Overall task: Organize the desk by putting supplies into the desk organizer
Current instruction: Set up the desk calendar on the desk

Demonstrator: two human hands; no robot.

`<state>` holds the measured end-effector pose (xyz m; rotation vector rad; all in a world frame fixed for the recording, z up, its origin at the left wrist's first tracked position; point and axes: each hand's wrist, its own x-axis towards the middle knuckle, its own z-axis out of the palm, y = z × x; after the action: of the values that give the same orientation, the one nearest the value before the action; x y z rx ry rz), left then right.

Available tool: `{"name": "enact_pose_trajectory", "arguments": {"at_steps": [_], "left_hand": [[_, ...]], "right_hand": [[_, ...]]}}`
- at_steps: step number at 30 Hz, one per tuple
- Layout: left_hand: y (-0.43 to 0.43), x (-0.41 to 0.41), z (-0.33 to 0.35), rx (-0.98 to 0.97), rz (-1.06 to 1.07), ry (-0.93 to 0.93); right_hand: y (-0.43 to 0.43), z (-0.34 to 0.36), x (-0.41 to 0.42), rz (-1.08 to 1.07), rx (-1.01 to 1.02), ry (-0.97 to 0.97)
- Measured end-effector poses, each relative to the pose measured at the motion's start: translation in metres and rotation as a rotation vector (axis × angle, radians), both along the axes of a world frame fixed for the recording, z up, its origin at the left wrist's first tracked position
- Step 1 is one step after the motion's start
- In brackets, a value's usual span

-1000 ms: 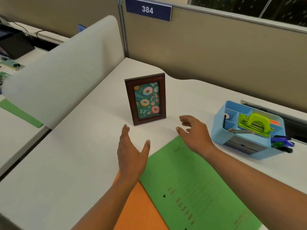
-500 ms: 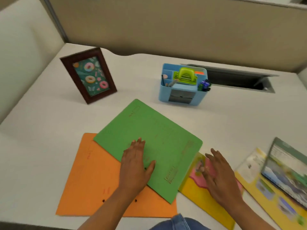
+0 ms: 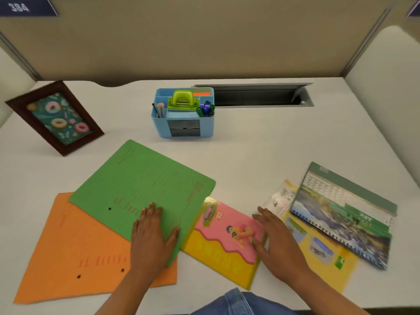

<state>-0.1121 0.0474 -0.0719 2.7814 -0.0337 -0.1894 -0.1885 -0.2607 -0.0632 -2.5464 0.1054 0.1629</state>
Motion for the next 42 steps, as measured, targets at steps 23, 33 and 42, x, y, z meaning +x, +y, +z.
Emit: {"name": "enact_pose_trajectory", "arguments": {"at_steps": [23, 33, 42], "left_hand": [[-0.273, 0.007, 0.045, -0.53, -0.238, 0.39], [-0.295, 0.006, 0.051, -0.533, -0.256, 0.477], [-0.301, 0.005, 0.053, -0.509, -0.219, 0.468]], "right_hand": [[-0.179, 0.044, -0.074, -1.185, 0.266, 0.027], [-0.178, 0.046, -0.079, -1.274, 0.446, 0.096], [-0.18, 0.053, -0.081, -1.252, 0.536, 0.112]]}}
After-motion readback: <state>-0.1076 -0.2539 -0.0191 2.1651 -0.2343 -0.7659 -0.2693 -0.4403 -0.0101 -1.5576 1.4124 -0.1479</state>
